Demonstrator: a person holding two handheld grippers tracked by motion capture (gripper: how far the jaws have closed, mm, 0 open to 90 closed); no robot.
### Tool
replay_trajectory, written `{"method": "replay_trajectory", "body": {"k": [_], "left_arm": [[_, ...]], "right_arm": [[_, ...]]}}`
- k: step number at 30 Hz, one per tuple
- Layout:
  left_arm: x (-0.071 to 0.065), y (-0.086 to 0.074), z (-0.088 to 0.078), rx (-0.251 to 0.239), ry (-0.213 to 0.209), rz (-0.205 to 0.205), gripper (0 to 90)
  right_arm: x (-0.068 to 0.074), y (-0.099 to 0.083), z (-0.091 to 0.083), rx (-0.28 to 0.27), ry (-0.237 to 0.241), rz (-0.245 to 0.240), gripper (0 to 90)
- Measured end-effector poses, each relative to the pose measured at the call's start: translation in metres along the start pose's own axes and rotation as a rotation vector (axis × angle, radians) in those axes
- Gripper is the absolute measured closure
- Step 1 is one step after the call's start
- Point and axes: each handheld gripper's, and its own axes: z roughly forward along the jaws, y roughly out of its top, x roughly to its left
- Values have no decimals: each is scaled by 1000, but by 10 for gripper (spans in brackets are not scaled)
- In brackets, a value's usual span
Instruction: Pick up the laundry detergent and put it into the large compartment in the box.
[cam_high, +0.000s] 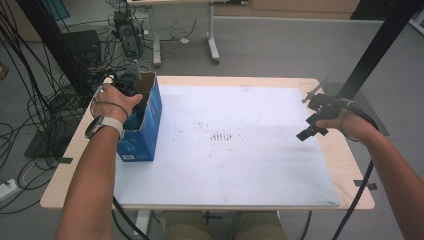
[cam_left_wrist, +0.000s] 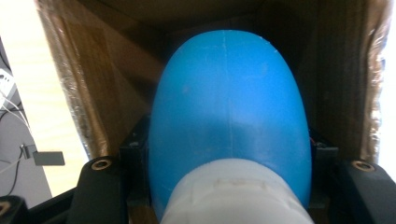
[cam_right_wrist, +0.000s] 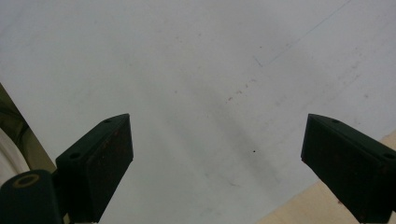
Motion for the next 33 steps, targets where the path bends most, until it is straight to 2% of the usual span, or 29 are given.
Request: {"method": "replay_trajectory", "body": {"k": [5,7,11,33], "left_arm": [[0,0,2,-1,-3,-3,376],[0,-1,2,-20,-2,0,376],[0,-1,3,-8,-4,-4,376],[0,-2,4,-17,-1,-3,375]], "right_arm": [[0,0,0,0,1,1,91],[0,0,0,0,2,5,91],[0,0,0,-1,0,5,91],[0,-2,0,-5,1,3,91]]}}
